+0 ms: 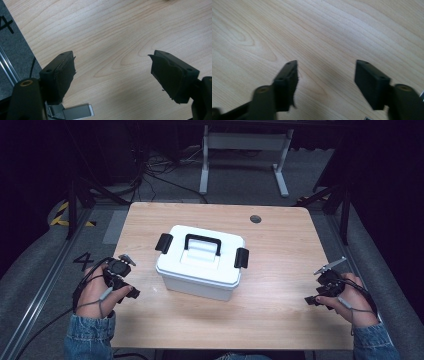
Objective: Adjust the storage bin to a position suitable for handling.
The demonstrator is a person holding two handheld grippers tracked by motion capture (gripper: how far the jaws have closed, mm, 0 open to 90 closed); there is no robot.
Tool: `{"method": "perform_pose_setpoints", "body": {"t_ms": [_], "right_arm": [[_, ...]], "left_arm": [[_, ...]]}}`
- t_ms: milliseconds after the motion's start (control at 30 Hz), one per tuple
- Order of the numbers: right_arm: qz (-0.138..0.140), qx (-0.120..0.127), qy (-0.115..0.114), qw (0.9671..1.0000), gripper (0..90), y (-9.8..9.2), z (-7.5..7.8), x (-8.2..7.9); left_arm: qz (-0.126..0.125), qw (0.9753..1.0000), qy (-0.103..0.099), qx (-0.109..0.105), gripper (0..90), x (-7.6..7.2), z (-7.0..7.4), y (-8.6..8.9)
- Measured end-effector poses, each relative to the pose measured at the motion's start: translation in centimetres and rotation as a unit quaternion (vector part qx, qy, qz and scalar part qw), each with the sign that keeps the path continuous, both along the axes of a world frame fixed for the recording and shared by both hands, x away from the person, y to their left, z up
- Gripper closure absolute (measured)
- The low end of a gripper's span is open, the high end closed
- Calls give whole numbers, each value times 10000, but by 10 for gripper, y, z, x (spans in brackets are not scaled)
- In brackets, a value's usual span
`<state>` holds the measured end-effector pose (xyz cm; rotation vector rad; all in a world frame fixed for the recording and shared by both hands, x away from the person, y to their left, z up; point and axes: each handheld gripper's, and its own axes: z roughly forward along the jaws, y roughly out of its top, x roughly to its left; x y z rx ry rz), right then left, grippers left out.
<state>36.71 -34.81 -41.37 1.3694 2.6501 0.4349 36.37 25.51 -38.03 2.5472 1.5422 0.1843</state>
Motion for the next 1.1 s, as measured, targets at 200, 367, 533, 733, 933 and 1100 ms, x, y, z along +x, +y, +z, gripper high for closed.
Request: {"method": "perform_pose_setpoints", "body": {"t_ms": [200, 367, 533, 733, 933, 1100], "right_arm": [[355, 425, -179, 9983, 558, 3, 2, 0], [605, 441, -260, 9969, 535, 3, 2, 0], [566, 485, -171, 9971, 531, 5, 1, -1], [404, 597, -200, 9972, 549, 12, 13, 1], [641, 797, -343, 9942, 562, 23, 29, 5], [977, 998, -456, 9891, 553, 37, 43, 10]], "left_arm": [[-120, 9997, -81, -217, 213, 0, 8, -1], [-199, 9991, -100, -353, 227, 1, 11, -4], [-242, 9989, -129, -392, 233, 0, 12, -6], [-312, 9986, -178, -379, 235, -2, 15, -6], [-312, 9985, -145, -417, 237, -4, 15, -7], [-403, 9981, -177, -429, 237, -6, 16, -8]]}}
